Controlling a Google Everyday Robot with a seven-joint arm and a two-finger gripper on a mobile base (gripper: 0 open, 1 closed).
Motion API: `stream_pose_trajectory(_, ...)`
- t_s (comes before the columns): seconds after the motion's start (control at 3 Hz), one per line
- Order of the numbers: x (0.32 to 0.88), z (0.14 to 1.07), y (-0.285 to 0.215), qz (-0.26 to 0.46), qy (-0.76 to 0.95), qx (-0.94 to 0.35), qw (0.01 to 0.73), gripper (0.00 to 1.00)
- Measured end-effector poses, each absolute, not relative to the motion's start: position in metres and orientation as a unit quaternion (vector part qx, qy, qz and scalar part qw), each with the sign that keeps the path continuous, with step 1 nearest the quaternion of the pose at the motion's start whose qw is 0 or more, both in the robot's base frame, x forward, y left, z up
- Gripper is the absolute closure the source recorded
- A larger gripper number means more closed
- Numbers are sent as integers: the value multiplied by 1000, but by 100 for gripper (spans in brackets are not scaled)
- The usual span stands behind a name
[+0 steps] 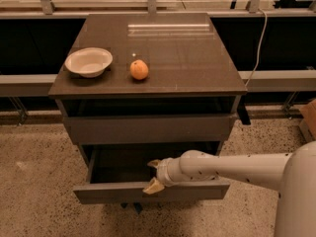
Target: Close middle drawer
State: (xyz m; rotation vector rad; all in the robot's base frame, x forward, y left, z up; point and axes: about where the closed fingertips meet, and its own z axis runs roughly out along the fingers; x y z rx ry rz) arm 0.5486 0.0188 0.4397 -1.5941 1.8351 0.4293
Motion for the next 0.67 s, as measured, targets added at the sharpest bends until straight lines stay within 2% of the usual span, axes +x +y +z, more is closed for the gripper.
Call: stream_pose_trajectory(0.67,568,475,23,153,685,-612,364,35)
